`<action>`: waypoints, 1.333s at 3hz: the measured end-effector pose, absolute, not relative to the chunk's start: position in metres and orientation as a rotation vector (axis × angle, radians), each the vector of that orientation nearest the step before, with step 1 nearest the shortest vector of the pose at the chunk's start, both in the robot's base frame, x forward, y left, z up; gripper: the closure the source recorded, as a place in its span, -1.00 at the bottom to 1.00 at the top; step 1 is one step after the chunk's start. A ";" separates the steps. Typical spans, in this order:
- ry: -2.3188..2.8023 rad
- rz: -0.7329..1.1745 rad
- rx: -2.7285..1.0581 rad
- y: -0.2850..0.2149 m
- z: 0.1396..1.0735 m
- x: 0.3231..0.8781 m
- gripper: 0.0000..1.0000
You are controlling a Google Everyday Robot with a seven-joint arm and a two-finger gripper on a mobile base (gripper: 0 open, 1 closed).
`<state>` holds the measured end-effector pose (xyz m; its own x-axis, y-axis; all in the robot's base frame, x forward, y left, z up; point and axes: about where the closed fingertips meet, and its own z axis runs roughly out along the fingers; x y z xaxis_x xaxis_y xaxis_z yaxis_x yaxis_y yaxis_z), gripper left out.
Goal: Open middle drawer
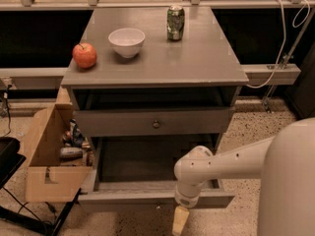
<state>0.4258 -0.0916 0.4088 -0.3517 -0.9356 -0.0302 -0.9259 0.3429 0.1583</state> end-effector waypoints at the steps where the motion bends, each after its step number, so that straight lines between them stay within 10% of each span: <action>1: -2.520 -0.202 1.817 -0.107 0.468 0.421 -1.00; 4: -2.700 -0.045 2.038 -0.212 0.809 0.399 -1.00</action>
Offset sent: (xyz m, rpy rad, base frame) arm -0.0061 -0.0915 0.3545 0.0123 -0.2105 0.1656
